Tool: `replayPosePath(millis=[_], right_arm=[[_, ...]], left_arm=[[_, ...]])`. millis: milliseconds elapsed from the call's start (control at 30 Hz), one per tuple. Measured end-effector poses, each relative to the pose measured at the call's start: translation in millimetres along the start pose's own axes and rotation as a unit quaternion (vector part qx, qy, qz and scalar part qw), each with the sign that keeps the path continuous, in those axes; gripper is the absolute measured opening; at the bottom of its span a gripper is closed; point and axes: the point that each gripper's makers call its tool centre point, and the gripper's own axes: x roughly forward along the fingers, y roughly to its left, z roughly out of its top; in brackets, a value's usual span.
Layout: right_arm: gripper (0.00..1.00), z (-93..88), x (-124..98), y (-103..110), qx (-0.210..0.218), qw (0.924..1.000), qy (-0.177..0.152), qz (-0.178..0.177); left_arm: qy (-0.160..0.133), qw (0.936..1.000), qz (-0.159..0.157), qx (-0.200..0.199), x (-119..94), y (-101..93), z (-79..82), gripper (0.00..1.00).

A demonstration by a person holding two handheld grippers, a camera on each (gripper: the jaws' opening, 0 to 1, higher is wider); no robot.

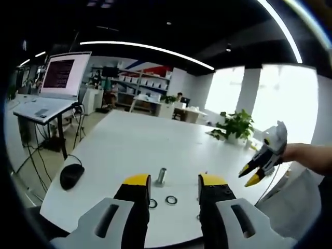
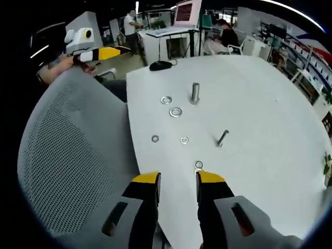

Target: Place the washer onto the threaded stud by aligning its center hole with the stud, sliding it down to the base, and recovering from edge contact or off-axis alignment until the washer reaches the visible bottom stop.

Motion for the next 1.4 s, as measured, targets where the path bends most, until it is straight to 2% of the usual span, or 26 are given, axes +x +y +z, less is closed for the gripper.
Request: replayPosePath(millis=[167,367,500,667,800,900,1000,1400], right_arm=[[0.29,-8.8,17,-4,-0.008,0.9992,0.034,0.020],[0.29,-12.9,39,-22,-0.001,0.9977,0.062,0.029],[0.26,-17.1,49,-30,0.002,0.9966,0.078,0.025],[0.26,-18.5,63,-28,-0.001,0.9959,0.085,0.031],[0.26,-23.0,71,-35,-0.017,0.9946,0.101,0.012],[0.26,-23.7,76,-40,-0.004,0.9950,0.100,0.004],[0.26,-25.2,82,-40,0.001,0.9949,0.100,0.004],[0.26,-31.0,91,-35,0.000,0.9943,0.106,0.005]], left_arm=[[0.002,1.0000,0.003,0.006,2,1.1,0.9,0.33],[0.007,0.9999,0.007,0.004,3,2.4,-0.9,0.31],[0.006,0.9999,0.011,-0.007,2,4.3,-1.4,0.30],[0.010,0.9998,0.013,-0.015,2,4.8,-3.2,0.30],[0.016,0.9997,0.010,-0.013,2,4.0,-4.8,0.29],[0.010,0.9997,0.011,-0.021,2,4.6,-3.0,0.29],[0.021,0.9996,0.008,-0.016,3,3.2,-6.7,0.28],[0.025,0.9995,0.006,-0.019,2,2.3,-9.0,0.28]])
